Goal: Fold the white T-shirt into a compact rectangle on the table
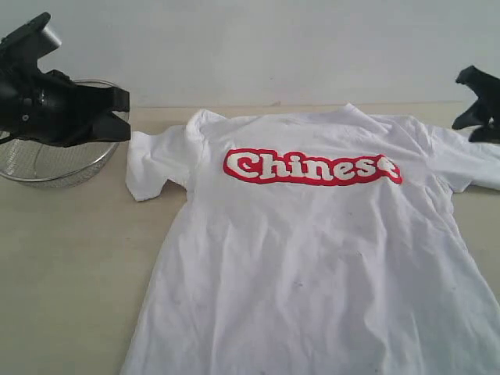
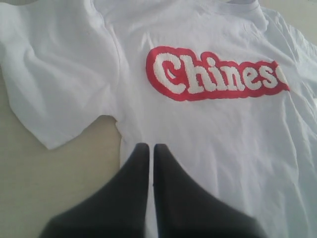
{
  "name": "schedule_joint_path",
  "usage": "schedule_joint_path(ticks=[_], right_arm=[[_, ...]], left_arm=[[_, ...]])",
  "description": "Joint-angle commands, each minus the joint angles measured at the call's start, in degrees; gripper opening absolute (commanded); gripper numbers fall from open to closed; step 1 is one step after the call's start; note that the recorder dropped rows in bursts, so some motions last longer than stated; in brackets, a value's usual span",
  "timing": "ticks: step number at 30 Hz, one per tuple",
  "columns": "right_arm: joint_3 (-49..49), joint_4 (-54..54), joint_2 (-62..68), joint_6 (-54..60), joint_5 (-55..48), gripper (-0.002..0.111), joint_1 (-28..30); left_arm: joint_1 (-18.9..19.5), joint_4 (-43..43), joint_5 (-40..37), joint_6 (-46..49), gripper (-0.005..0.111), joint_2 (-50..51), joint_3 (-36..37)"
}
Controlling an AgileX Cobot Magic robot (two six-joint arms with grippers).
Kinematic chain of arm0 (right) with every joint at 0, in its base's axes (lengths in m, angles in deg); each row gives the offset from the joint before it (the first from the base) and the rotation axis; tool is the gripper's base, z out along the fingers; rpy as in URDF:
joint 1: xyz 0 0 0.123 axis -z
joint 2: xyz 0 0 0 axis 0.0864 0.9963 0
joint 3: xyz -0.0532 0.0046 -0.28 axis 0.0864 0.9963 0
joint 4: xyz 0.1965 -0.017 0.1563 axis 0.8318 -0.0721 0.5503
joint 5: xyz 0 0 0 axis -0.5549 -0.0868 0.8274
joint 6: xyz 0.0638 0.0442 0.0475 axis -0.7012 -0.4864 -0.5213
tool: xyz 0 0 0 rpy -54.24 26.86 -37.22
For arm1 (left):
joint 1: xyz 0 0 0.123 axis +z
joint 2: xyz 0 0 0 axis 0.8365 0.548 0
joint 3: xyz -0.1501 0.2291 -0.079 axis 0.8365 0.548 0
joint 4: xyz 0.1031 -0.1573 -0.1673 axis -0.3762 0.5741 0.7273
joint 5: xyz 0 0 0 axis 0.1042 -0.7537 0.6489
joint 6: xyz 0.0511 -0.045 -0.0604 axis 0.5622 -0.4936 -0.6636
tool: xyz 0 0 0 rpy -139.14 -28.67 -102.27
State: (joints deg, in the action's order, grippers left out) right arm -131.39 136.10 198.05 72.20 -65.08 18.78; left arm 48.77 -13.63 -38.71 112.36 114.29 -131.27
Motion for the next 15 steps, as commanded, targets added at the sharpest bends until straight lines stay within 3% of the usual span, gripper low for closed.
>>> schedule_joint_path(ticks=[1, 4, 10, 15], right_arm=[[-3.82, 0.03, 4.55, -4.05, -6.86, 0.052, 7.87], [-7.90, 0.14, 7.72, -4.15, -12.64, 0.049, 11.27], [-9.11, -0.18, 8.72, -5.04, -14.21, 0.049, 14.78], [-9.11, -1.28, 11.82, -5.43, -17.48, 0.049, 15.54]], left_arm=[[-0.24, 0.34, 0.21, 0.38, 0.004, -0.43, 0.32], [-0.24, 0.34, 0.21, 0.38, 0.004, -0.43, 0.32], [-0.24, 0.34, 0.34, 0.38, 0.004, -0.43, 0.32], [-0.24, 0.34, 1.72, 0.38, 0.004, -0.43, 0.32]])
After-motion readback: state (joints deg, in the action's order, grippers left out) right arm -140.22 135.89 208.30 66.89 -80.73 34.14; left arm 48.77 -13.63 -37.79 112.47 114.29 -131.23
